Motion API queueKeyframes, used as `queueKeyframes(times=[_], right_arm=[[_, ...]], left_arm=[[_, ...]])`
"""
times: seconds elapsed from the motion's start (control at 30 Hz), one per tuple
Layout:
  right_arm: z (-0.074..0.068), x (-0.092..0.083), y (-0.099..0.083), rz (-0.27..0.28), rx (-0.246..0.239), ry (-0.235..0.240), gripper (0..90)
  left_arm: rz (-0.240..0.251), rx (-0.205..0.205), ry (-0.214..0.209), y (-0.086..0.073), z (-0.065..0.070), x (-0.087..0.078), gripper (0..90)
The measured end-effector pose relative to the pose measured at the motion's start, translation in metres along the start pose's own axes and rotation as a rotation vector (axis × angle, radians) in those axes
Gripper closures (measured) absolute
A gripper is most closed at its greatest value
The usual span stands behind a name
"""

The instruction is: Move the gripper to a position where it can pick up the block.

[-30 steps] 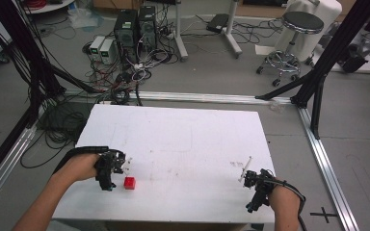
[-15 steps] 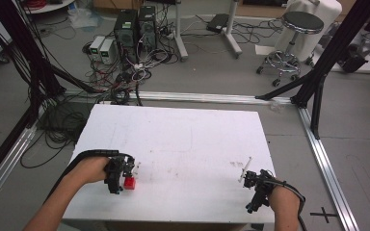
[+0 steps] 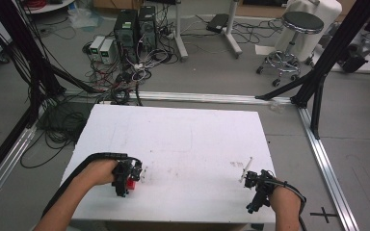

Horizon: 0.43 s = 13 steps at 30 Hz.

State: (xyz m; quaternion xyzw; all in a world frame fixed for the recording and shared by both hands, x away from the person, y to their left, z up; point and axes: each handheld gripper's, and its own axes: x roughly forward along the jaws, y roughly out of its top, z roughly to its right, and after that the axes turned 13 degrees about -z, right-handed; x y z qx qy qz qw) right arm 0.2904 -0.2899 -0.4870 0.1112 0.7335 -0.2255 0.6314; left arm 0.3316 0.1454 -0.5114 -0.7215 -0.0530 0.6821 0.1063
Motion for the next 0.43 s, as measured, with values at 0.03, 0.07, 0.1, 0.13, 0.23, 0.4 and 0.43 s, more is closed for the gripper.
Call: queueKeyframes(times=[0.03, 0.07, 0.1, 0.13, 0.23, 0.4, 0.43], right_arm=[[-0.0001, 0.0, -0.0001, -0.001, 0.001, 0.001, 0.9], [0.0001, 0.0003, -0.0003, 0.0, 0.002, 0.001, 0.9], [0.0, 0.0003, -0.0003, 0.0, 0.003, 0.002, 0.9], [0.0001, 0.0004, -0.0003, 0.0, 0.001, 0.002, 0.9], [0.0, 0.0004, -0.0003, 0.0, 0.002, 0.002, 0.9], [0.0001, -0.0001, -0.0002, -0.001, 0.0, 0.003, 0.9], [0.0001, -0.0001, -0.0002, -0.001, 0.0, 0.003, 0.9]], left_arm=[[0.003, -0.003, -0.001, 0.0006, 0.0004, 0.0009, 23.1], [0.002, -0.001, -0.006, 0.0012, -0.0001, 0.0012, 23.0], [0.002, -0.001, -0.006, 0.0012, -0.0001, 0.0012, 23.1], [0.002, 0.0, -0.009, 0.0014, -0.0008, 0.0015, 23.0], [0.002, -0.001, -0.009, 0.0017, -0.0012, 0.0015, 23.0], [0.004, 0.0, -0.011, 0.0016, -0.0013, 0.0021, 23.0], [0.005, 0.0, -0.011, 0.0017, -0.0014, 0.0019, 23.0]])
